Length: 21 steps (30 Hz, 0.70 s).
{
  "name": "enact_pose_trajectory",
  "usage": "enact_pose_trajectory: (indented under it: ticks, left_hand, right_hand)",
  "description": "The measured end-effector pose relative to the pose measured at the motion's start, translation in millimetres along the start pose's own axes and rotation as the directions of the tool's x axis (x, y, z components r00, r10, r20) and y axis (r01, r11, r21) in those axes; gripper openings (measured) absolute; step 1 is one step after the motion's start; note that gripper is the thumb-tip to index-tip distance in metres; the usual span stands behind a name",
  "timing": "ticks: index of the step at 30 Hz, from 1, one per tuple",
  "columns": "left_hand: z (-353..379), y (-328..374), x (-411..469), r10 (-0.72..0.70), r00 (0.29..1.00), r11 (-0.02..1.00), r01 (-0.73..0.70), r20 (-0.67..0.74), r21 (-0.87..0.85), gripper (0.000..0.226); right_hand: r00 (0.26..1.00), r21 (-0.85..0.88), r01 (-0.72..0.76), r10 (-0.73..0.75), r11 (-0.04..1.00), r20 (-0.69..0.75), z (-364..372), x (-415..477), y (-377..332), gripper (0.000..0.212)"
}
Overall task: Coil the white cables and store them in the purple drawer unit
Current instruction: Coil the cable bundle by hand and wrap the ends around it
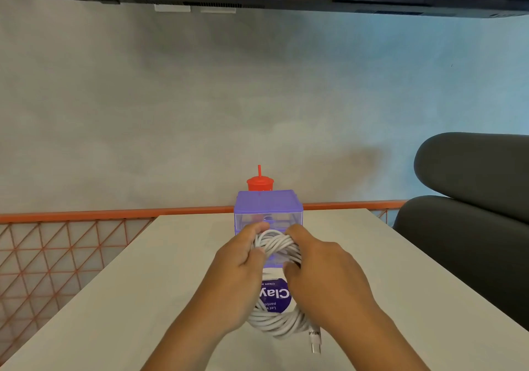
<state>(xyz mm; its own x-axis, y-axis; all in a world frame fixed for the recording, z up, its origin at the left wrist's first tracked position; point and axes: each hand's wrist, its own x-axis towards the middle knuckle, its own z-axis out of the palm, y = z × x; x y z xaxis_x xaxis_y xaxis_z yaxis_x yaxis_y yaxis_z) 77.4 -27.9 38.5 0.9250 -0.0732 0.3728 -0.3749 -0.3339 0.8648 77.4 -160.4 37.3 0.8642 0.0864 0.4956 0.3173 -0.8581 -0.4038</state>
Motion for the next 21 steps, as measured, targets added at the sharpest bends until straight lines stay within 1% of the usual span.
enact_pose_trajectory:
  ticks: [2, 3, 6, 7, 10, 13, 15, 18, 21]
  left_hand:
    - [4.2, 0.5, 0.1, -0.034, 0.999, 0.999, 0.034, 0.001, -0.042, 0.034]
    - [4.0, 0.0, -0.2, -0.030, 1.000, 0.999, 0.030, 0.006, -0.034, 0.032]
    - [-0.1, -2.9, -0.3, 0.069, 0.998, 0.992, -0.070, 0.005, 0.102, 0.025]
    - [-2.2, -3.2, -0.6, 0.080, 0.997, 0.989, -0.080, 0.003, 0.128, 0.024]
    - [-6.8, -5.2, 0.7, 0.087, 0.995, 0.975, -0.076, -0.043, 0.208, 0.020]
    - [-9.3, -5.7, 1.9, 0.115, 0.988, 0.959, -0.083, -0.104, 0.272, 0.013]
    - [-8.2, -4.2, 1.2, 0.134, 0.985, 0.947, -0.094, -0.112, 0.307, 0.017]
    - [-7.8, -6.6, 3.0, 0.131, 0.984, 0.935, -0.082, -0.120, 0.345, 0.017]
    - [-8.3, -8.1, 5.3, 0.118, 0.980, 0.940, -0.058, -0.161, 0.336, 0.017]
  right_hand:
    - [1.000, 0.006, -0.016, 0.016, 1.000, -0.022, -1.4, 1.3, 1.4, 0.039]
    - [1.000, 0.020, -0.016, 0.016, 1.000, -0.020, -2.9, 1.1, 1.2, 0.035]
    - [1.000, 0.081, 0.000, 0.000, 0.997, 0.002, -5.5, -1.1, -3.1, 0.024]
    - [1.000, 0.109, 0.003, -0.003, 0.994, 0.000, -6.1, -1.6, -4.7, 0.022]
    - [1.000, 0.171, 0.022, -0.022, 0.985, -0.001, -6.9, -0.8, -5.6, 0.029]
    - [0.997, 0.199, 0.030, -0.042, 0.979, 0.058, -7.3, -0.9, -5.6, 0.031]
    - [0.995, 0.177, 0.038, -0.054, 0.983, 0.087, -6.7, -1.9, -6.3, 0.032]
    - [0.995, 0.164, 0.045, -0.058, 0.985, 0.076, -6.0, -2.0, -6.7, 0.034]
    - [0.993, 0.129, 0.087, -0.096, 0.988, 0.066, -8.9, -4.8, -10.7, 0.037]
